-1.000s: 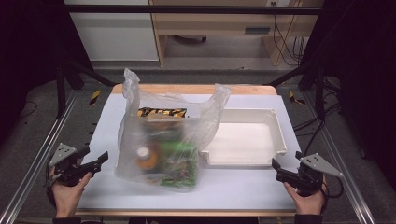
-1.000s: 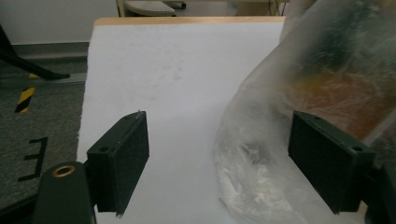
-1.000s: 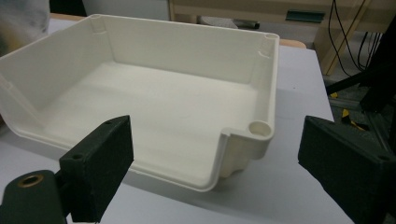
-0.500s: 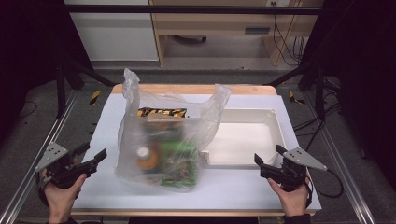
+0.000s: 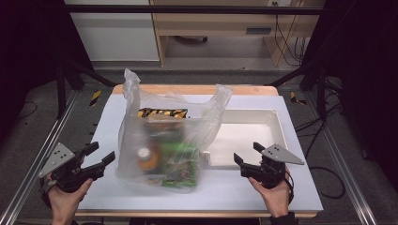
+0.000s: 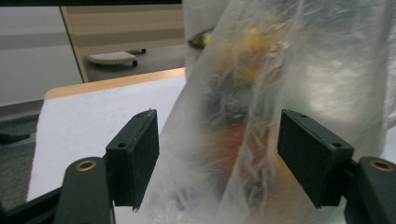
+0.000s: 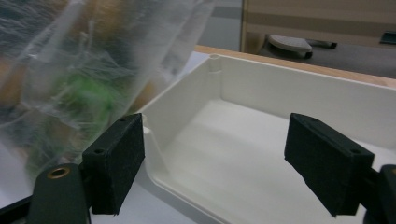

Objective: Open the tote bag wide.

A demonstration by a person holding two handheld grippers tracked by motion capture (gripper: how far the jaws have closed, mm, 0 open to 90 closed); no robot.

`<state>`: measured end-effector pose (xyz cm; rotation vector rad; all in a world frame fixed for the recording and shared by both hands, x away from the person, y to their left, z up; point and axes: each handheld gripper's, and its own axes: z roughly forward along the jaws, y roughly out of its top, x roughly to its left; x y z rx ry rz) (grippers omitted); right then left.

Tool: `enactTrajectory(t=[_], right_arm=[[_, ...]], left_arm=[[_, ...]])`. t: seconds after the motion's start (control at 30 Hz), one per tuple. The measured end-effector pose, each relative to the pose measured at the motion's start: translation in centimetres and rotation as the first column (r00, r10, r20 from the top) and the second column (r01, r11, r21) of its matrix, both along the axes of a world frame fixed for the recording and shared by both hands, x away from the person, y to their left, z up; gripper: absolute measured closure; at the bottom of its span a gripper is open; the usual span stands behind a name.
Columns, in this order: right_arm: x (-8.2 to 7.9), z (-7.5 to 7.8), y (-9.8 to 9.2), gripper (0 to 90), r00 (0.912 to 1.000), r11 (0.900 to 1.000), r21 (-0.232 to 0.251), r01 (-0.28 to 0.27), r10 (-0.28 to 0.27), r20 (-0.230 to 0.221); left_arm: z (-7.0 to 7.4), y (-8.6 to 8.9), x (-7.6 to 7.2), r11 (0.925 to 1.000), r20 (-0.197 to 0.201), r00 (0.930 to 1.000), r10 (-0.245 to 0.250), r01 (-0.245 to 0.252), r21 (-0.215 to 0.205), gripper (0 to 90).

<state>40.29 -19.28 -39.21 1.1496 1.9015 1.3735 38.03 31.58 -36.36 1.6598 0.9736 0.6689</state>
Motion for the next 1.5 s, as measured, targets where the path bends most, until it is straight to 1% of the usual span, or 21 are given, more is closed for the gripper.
enactTrajectory(t=[0.07,0.27,0.43,0.47,0.57,0.7,0.73,0.77,0.8,0.83,0.87,0.9,0.97,1.0,1.1,1.2,1.3,1.37,1.4,1.47,1.5], right_arm=[[0.2,0.2,0.8,21.4,0.9998,1.000,0.006,-0.020,0.020,-0.001],[0.8,1.1,3.1,23.9,0.9964,0.996,0.011,-0.084,0.084,0.010],[1.7,1.7,5.6,25.7,0.9898,0.988,0.057,-0.142,0.141,0.019],[1.7,1.7,5.6,25.7,0.9898,0.988,0.057,-0.142,0.141,0.019],[2.2,1.9,7.2,25.6,0.9854,0.983,0.072,-0.170,0.169,0.021],[2.5,2.1,8.2,25.9,0.9812,0.979,0.071,-0.193,0.192,0.017],[2.7,2.1,8.6,26.4,0.9804,0.977,0.077,-0.197,0.197,0.017],[3.0,2.1,9.1,29.2,0.9775,0.973,0.098,-0.210,0.210,0.010],[3.0,2.1,9.1,29.2,0.9775,0.973,0.098,-0.210,0.210,0.010],[3.1,2.1,9.2,30.5,0.9767,0.971,0.103,-0.214,0.214,0.011],[3.5,2.0,9.5,34.1,0.9758,0.970,0.112,-0.217,0.219,0.000],[3.5,2.0,9.5,34.1,0.9758,0.970,0.112,-0.217,0.219,0.000],[3.9,1.8,9.9,42.5,0.9734,0.967,0.114,-0.228,0.229,0.001],[3.9,1.8,9.9,42.5,0.9734,0.967,0.114,-0.228,0.229,0.001],[4.3,1.6,10.4,48.4,0.9721,0.965,0.122,-0.233,0.235,-0.003],[4.4,1.6,10.7,47.2,0.9735,0.965,0.130,-0.227,0.229,0.001],[4.6,1.6,11.4,35.4,0.9807,0.972,0.131,-0.195,0.195,0.014],[4.8,1.7,11.7,33.1,0.9836,0.974,0.137,-0.180,0.178,0.026],[4.9,1.7,11.9,33.7,0.9854,0.976,0.139,-0.170,0.168,0.031],[5.2,1.8,12.3,40.3,0.9873,0.979,0.130,-0.159,0.156,0.029],[5.3,1.7,12.6,54.6,0.9884,0.982,0.109,-0.151,0.149,0.027]], left_arm=[[0.3,-0.5,-0.3,0.9997,0.009,0.9998,-0.019,0.019,0.013,29.4],[0.9,-1.8,-0.7,0.9984,0.025,0.9981,-0.055,0.055,0.015,31.1],[1.5,-3.3,-0.2,0.9970,0.039,0.9965,-0.075,0.074,0.025,33.6],[1.5,-3.3,-0.2,0.9970,0.039,0.9965,-0.075,0.074,0.025,34.3],[1.8,-3.8,0.4,0.9970,0.040,0.9962,-0.077,0.077,0.008,38.3],[2.1,-4.4,1.3,0.9968,0.036,0.9961,-0.080,0.080,0.007,47.6],[2.2,-4.7,1.5,0.9962,0.030,0.9958,-0.086,0.086,0.011,47.6],[2.2,-4.9,1.7,0.9962,0.022,0.9961,-0.085,0.085,0.019,54.8],[2.2,-5.0,1.8,0.9963,0.017,0.9965,-0.082,0.082,0.025,54.8],[2.1,-5.2,1.9,0.9961,0.009,0.9966,-0.082,0.081,0.036,58.7],[2.1,-5.3,2.0,0.9961,0.002,0.9969,-0.079,0.078,0.040,66.7],[2.0,-5.3,2.0,0.9963,-0.006,0.9972,-0.075,0.075,0.043,66.7],[2.0,-5.3,2.1,0.9961,-0.022,0.9972,-0.071,0.072,0.050,78.6],[2.0,-5.2,2.1,0.9964,-0.027,0.9974,-0.067,0.068,0.051,78.6],[2.1,-5.1,1.7,0.9959,-0.023,0.9974,-0.068,0.069,0.057,89.0],[2.2,-5.0,1.2,0.9956,-0.011,0.9975,-0.070,0.070,0.062,89.7],[2.3,-4.5,0.5,0.9956,-0.003,0.9975,-0.070,0.070,0.061,89.9],[2.3,-4.3,0.2,0.9959,-0.001,0.9970,-0.077,0.077,0.048,90.0],[2.3,-4.1,-0.1,0.9956,0.002,0.9966,-0.082,0.082,0.046,90.0],[2.2,-4.0,-0.4,0.9951,0.006,0.9957,-0.092,0.092,0.036,90.0],[2.1,-4.0,-0.6,0.9948,0.005,0.9952,-0.097,0.097,0.031,90.0]])
